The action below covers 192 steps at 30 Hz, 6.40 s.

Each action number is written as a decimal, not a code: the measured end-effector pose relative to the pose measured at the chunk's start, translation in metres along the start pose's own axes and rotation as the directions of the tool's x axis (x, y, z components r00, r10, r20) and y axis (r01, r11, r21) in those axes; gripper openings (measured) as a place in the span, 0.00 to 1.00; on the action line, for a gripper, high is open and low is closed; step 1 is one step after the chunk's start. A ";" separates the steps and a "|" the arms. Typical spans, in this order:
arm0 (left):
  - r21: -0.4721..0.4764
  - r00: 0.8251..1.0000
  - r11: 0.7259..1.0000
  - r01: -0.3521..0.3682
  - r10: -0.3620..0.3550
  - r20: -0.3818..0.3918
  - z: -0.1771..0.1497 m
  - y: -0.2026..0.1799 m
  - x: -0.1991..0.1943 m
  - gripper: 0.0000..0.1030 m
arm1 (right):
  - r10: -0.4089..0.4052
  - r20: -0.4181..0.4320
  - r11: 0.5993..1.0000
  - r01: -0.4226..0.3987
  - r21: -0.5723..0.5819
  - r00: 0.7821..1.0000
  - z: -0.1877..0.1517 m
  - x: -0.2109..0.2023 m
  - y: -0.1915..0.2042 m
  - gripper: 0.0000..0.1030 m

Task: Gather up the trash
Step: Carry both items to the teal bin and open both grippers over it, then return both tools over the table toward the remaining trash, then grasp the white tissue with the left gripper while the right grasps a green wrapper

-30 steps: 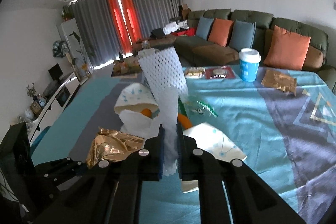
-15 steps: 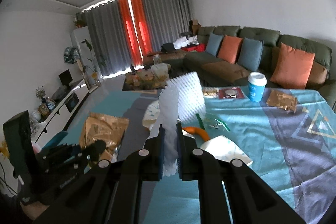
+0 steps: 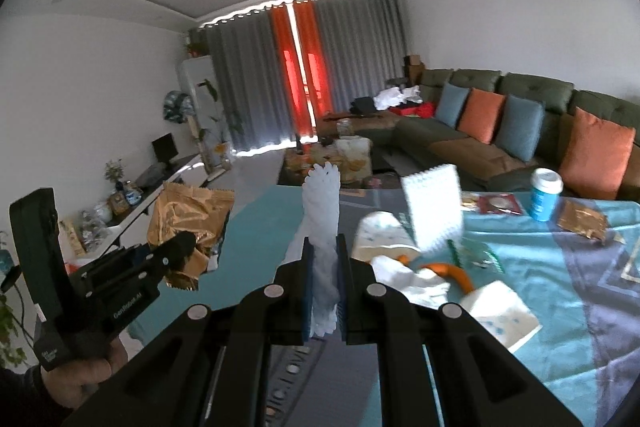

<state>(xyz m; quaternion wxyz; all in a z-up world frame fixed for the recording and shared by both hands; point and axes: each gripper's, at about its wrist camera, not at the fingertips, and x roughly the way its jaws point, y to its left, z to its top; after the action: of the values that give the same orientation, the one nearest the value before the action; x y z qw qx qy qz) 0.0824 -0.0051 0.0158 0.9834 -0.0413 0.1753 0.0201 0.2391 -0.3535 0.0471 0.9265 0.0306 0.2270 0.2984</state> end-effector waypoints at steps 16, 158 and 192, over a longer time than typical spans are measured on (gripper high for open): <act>-0.087 0.943 0.945 -0.315 0.322 0.082 0.015 0.121 -0.083 0.16 | 0.208 -0.043 0.972 -0.212 -0.100 0.977 0.007 0.047 0.092 0.08; -0.042 0.907 0.968 0.246 -0.246 -0.342 -0.031 -0.118 0.182 0.93 | -0.259 -0.195 0.966 0.258 -0.029 0.946 0.001 0.070 -0.164 0.79; -0.165 0.833 0.936 0.312 -0.353 -0.426 -0.041 -0.123 0.219 0.07 | -0.124 -0.424 0.992 0.127 -0.019 0.897 -0.001 0.136 -0.193 0.15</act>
<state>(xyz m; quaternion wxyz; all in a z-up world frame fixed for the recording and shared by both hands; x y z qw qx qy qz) 0.2800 -0.1256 -0.0896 0.9016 -0.1183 0.3868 -0.1535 0.4405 -0.4348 -0.0456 0.8721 -0.0456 0.4259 0.2366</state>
